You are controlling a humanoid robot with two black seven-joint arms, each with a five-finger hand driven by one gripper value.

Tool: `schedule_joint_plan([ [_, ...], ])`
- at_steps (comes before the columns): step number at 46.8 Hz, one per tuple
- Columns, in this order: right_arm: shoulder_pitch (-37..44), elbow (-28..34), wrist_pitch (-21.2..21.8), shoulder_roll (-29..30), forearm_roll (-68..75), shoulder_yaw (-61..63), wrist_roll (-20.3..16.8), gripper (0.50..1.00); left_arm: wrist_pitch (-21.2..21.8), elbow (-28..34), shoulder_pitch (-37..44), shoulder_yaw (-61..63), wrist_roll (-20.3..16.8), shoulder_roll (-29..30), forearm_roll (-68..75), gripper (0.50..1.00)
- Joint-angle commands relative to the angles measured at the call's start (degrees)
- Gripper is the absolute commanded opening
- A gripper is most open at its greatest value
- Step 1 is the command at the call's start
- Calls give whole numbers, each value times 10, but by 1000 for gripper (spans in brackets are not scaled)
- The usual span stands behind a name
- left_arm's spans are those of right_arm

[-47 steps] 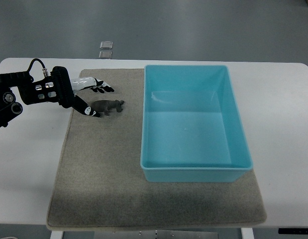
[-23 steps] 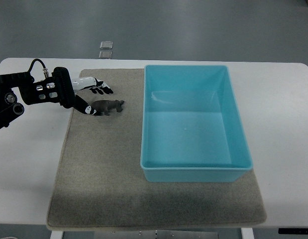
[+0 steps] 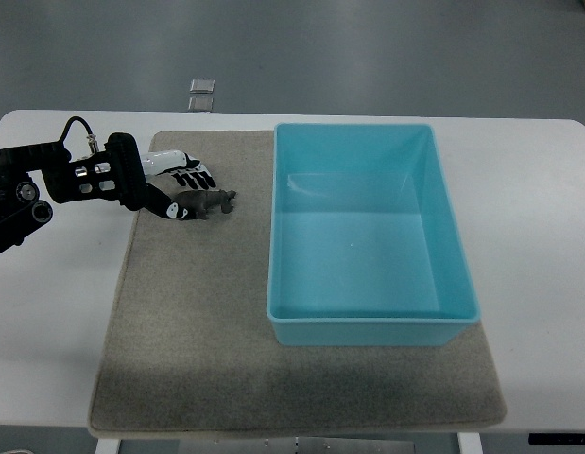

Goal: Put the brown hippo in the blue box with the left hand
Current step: 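Close the left hand fingers around the brown hippo and lift, then carry the hippo with the left hand over the blue box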

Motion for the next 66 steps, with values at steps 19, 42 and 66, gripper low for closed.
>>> schedule_joint_plan([
  [19,0,0,0,0,0,0,0,936,-7,-3,-5,0,15,1,-1,500],
  [42,0,0,0,0,0,0,0,936,-32,-8,-71,-10,17,20,-13,500],
  [66,0,0,0,0,0,0,0,936,-36,-22,-169,-3,33,-95,-13,500],
])
